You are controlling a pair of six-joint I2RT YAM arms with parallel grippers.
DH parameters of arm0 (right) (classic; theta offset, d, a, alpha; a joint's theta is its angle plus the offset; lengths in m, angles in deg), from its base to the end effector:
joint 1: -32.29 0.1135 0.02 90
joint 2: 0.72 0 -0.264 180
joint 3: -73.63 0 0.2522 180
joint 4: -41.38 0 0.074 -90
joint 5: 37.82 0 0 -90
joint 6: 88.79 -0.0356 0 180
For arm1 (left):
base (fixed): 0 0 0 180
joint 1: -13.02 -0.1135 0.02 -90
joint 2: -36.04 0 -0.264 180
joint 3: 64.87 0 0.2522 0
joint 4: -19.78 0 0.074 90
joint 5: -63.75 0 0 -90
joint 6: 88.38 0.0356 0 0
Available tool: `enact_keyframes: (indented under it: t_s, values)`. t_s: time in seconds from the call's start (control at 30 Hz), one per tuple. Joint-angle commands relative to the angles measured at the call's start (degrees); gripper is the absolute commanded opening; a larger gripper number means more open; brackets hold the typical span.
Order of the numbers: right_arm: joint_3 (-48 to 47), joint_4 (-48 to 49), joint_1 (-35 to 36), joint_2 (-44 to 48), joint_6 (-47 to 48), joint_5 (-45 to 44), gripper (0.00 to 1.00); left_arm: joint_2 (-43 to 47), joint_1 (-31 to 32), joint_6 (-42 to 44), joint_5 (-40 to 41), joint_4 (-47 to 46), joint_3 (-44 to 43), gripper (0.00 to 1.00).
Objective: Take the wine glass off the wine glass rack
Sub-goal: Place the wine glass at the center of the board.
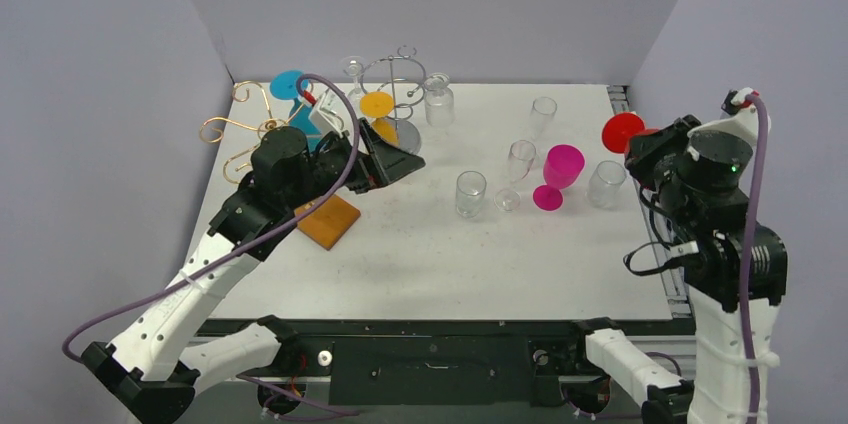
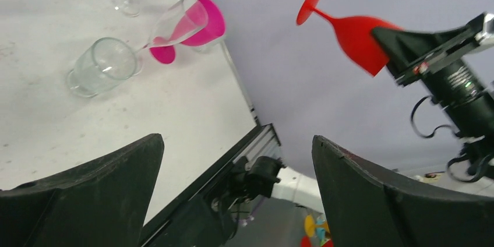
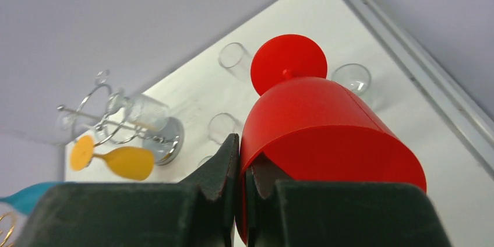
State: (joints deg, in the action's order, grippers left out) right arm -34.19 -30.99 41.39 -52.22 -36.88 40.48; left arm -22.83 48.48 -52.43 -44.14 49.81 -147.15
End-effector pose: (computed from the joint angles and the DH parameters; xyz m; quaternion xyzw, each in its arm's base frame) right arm 0.1000 0.0087 0.4999 0.2583 0.7541 0.1649 0.5809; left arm 0.1746 -0.1378 0.4272 -0.0171 0.7447 -0.5450 0.3848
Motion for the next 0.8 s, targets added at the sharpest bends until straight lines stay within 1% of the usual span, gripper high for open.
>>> enact_keyframes:
  t_s: [0.0,0.23,0.3,0.47,0.67,0.77]
  values:
    - [-5.2,-3.3,-2.4,-9.5,3.2,-6.8,0.00,2.9,1.9,10.3,3.9,7.7,-0.2,0.96]
    - [-12.6,3.1,-8.3,-25.0,4.4,-3.2,0.00,4.9,3.5,14.3,5.1,11.2,-0.1,0.96]
    - [-14.4,5.2,-9.7,-30.8,4.9,-2.1,0.00,5.5,3.6,15.0,5.7,12.3,-0.5,0.96]
    - [-20.2,8.4,-12.6,-39.8,5.8,1.1,0.00,6.6,3.8,16.1,6.2,14.4,-0.9,0.96]
    - [-28.0,7.8,-13.5,-50.8,7.2,3.7,0.00,6.7,4.1,17.5,7.2,16.5,-1.9,0.96]
    - [-31.3,5.6,-13.8,-56.3,8.1,5.2,0.00,6.6,4.2,18.0,7.9,17.0,-2.3,0.96]
